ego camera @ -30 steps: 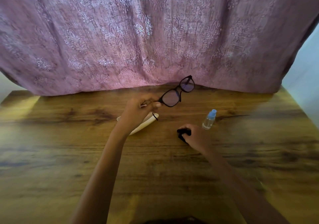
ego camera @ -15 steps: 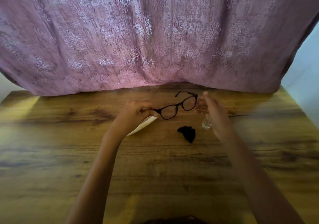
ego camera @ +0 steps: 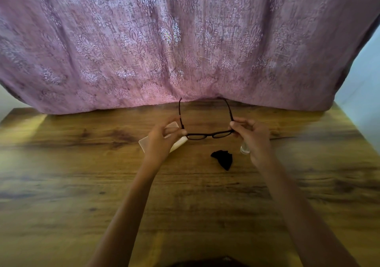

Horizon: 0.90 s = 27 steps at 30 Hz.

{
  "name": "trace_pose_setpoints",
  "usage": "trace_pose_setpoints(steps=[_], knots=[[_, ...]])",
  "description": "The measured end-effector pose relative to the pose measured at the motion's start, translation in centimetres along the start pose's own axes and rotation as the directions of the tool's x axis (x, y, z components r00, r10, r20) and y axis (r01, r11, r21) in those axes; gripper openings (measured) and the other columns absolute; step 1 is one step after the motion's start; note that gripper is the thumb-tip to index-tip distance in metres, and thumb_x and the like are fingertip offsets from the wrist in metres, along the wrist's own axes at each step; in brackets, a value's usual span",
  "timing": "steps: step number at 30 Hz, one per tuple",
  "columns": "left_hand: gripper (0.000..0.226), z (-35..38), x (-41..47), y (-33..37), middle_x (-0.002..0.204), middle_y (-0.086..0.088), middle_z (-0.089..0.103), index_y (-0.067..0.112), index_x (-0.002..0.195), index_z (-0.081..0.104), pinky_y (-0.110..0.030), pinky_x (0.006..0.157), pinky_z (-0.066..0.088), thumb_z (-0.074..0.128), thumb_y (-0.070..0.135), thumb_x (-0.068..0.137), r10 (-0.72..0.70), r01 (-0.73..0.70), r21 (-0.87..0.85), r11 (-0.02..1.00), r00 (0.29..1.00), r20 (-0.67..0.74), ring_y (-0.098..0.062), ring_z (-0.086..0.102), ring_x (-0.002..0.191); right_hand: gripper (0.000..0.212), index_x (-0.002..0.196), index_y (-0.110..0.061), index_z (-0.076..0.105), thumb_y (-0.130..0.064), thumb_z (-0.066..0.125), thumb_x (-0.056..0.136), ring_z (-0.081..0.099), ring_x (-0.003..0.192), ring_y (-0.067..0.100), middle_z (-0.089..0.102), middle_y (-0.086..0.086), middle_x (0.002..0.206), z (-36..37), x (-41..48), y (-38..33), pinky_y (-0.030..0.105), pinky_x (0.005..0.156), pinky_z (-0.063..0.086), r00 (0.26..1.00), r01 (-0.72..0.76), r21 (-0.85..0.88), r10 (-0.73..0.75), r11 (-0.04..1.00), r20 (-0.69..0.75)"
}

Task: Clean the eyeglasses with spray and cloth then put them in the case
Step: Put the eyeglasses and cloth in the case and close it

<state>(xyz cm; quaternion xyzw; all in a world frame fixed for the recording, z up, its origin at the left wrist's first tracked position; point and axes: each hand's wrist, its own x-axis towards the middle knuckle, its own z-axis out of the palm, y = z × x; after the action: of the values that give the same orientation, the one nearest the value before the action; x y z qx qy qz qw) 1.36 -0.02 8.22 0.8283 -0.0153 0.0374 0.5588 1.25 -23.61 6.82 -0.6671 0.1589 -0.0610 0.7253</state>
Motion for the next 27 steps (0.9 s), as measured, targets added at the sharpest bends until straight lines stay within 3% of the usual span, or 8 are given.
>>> trace_pose_setpoints(steps=[3,7,14,18,22,27], knots=[[0.042,0.4,-0.4,-0.6,0.116,-0.002,0.067,0.016,0.122,0.061,-0.02,0.081,0.054,0.072,0.025,0.083,-0.212,0.196,-0.197,0.961,0.975,-0.063,-0.011,0.068,0.093,0.022,0.108,-0.009,0.068,-0.008,0.071,0.085,0.072,0.087,0.018,0.074,0.009,0.092,0.5,-0.2,0.3,0.028,0.079,0.057,1.0,0.001,-0.019,-0.002,1.0,-0.011],[0.03,0.5,-0.4,-0.5,0.108,-0.007,0.071,0.004,0.113,0.068,-0.011,0.063,0.053,0.069,0.016,0.085,-0.231,0.213,-0.199,0.956,0.97,-0.07,-0.006,0.07,0.071,0.021,0.105,-0.008,0.068,-0.008,0.072,0.085,0.072,0.083,0.016,0.074,0.008,0.09,0.9,-0.5,0.6,0.024,0.074,0.057,1.0,0.029,-0.031,-0.029,0.999,-0.011],[0.022,0.2,-0.2,-0.5,0.091,-0.001,0.074,0.011,0.106,0.071,-0.021,0.076,0.058,0.069,0.014,0.085,-0.255,0.24,-0.156,0.958,0.963,-0.085,-0.013,0.071,0.081,0.014,0.097,-0.015,0.076,-0.01,0.073,0.083,0.071,0.076,0.006,0.076,-0.001,0.086,1.0,-0.6,0.9,0.012,0.063,0.052,0.997,0.012,-0.116,-0.003,0.993,0.074],[0.026,0.1,-0.1,-0.7,0.088,0.0,0.074,0.014,0.112,0.069,-0.026,0.08,0.057,0.069,0.017,0.086,-0.266,0.255,-0.122,0.959,0.959,-0.092,-0.013,0.07,0.081,0.013,0.094,-0.017,0.077,-0.01,0.072,0.084,0.07,0.08,0.006,0.076,-0.005,0.089,1.0,-0.7,0.9,0.012,0.068,0.052,0.983,0.001,-0.165,0.029,0.986,0.182],[0.018,-0.2,0.0,-1.1,0.085,-0.002,0.073,0.015,0.103,0.073,-0.028,0.08,0.057,0.069,0.017,0.086,-0.269,0.264,-0.064,0.962,0.959,-0.093,-0.017,0.07,0.079,0.013,0.088,-0.021,0.078,-0.01,0.073,0.083,0.07,0.079,0.007,0.076,-0.006,0.087,0.8,-1.0,0.9,0.012,0.068,0.051,0.966,0.0,-0.203,0.052,0.979,0.253],[0.021,-0.6,0.0,-1.5,0.083,0.01,0.07,0.017,0.106,0.073,-0.028,0.08,0.057,0.069,0.016,0.085,-0.252,0.251,-0.027,0.968,0.964,-0.084,-0.01,0.069,0.077,0.013,0.084,-0.024,0.078,-0.011,0.074,0.082,0.07,0.078,0.006,0.076,-0.006,0.086,1.0,-1.1,0.8,0.011,0.066,0.051,0.955,-0.026,-0.195,0.082,0.98,0.285]])
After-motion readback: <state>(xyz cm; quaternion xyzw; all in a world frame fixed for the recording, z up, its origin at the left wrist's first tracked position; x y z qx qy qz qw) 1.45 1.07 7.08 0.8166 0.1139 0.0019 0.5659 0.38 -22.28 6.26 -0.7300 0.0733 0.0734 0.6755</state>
